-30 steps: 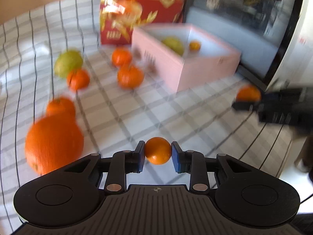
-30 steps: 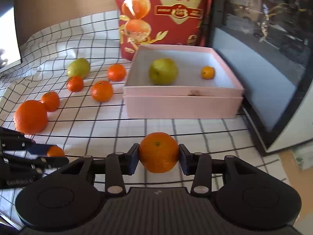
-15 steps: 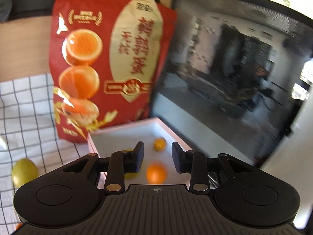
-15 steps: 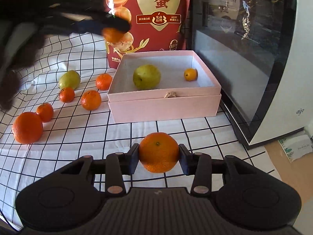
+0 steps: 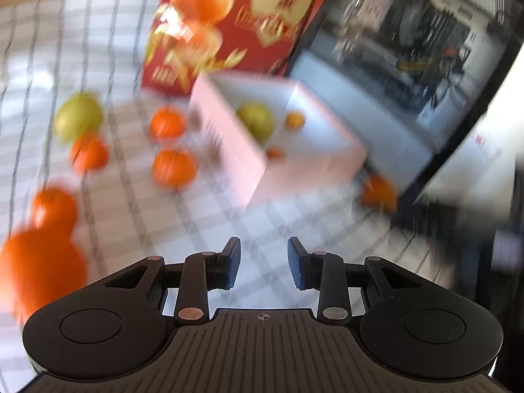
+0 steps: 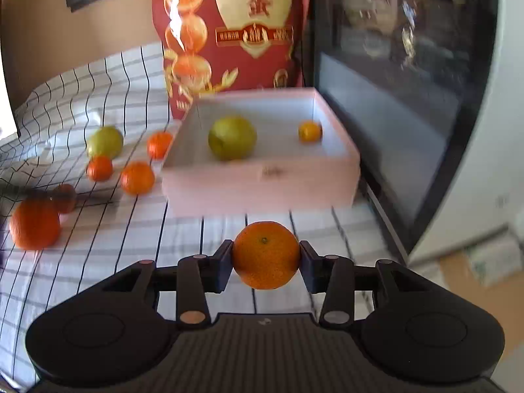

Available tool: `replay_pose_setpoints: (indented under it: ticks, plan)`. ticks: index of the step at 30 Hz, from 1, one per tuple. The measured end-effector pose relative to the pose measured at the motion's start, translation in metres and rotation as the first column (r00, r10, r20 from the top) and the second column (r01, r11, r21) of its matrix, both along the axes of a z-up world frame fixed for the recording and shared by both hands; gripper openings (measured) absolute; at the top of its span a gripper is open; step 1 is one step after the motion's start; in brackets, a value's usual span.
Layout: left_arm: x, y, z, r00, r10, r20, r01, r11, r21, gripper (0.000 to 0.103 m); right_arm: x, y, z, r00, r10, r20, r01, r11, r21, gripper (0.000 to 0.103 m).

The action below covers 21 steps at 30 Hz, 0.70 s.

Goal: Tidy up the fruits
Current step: 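Release the mandarin into the pink box from the left tool, then release the mandarin into the pink box from the right tool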

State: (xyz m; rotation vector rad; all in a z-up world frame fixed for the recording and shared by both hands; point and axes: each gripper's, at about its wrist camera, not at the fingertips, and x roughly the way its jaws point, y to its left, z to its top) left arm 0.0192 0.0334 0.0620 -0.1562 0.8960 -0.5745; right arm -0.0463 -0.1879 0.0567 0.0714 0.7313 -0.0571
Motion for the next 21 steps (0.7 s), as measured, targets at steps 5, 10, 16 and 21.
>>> replay_pose_setpoints:
  ticks: [5,10,16,21]
  plan:
    - [-0.025,0.025,-0.012,0.995,0.081,-0.058,-0.081,0.997,0.017,0.035,0.049,-0.007,0.031,0.996,0.047,0.078,-0.04,0.995,-0.094,0.042]
    - [-0.035,0.046,-0.002,0.986,0.166,-0.012,-0.166,0.985,0.043,0.035,0.116,-0.016,0.067,0.984,0.053,0.17,-0.028,0.988,-0.149,0.044]
    - [-0.039,0.073,0.01,0.965,0.263,0.02,-0.264,0.964,0.036,0.035,0.144,-0.015,0.082,0.981,0.034,0.189,-0.03,0.999,-0.023,0.065]
    - [-0.041,0.099,0.024,0.928,0.367,0.071,-0.369,0.929,0.032,0.035,0.135,0.036,0.051,0.977,0.166,0.134,-0.164,0.986,-0.027,0.066]
